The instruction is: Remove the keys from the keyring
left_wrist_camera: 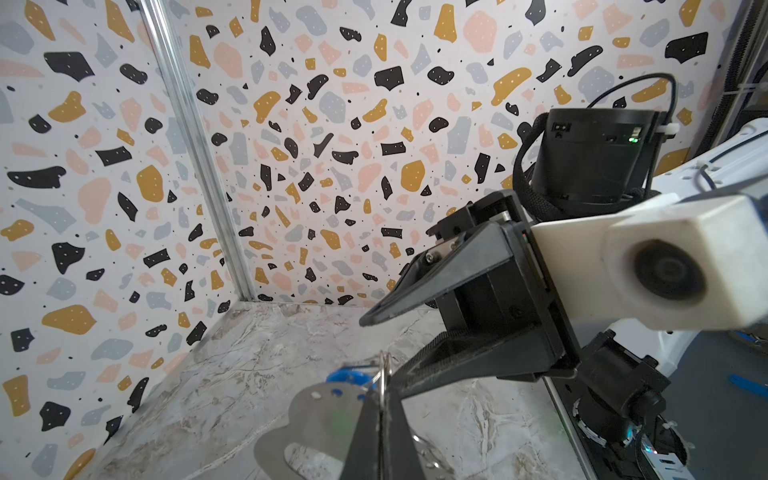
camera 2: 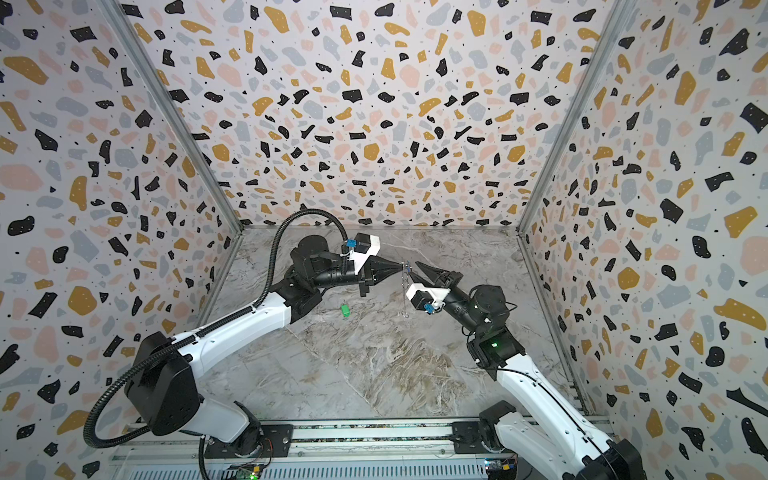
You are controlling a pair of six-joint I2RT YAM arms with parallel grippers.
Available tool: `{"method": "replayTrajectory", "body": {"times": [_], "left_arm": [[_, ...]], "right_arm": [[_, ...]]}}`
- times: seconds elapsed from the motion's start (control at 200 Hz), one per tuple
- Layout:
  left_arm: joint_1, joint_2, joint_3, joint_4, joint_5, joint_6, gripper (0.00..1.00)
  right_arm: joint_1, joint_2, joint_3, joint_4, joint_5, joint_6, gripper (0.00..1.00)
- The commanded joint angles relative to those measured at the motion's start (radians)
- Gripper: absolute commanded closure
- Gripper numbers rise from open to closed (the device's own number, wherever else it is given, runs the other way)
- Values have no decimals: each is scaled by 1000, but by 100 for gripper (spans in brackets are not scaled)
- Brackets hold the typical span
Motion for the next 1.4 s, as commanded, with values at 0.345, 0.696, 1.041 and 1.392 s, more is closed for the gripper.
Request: {"method": "replayTrajectory", "body": {"times": [0.345,0.696,1.041,1.392], "left_arm": [[6,-18,52,-24,24,29,100],[6,-23,53,-37,31,37,100],[6,-15,61,-39,26,36,100],[1,-3,70,-42,29,32,100]], "right_arm": [[-76,1,134,-199,-218,84,68],[-76,33,152,-201,-231,94,82],[-71,29,130,-159,-221,105,85],[-56,47,141,-154,-216,102,85]]}}
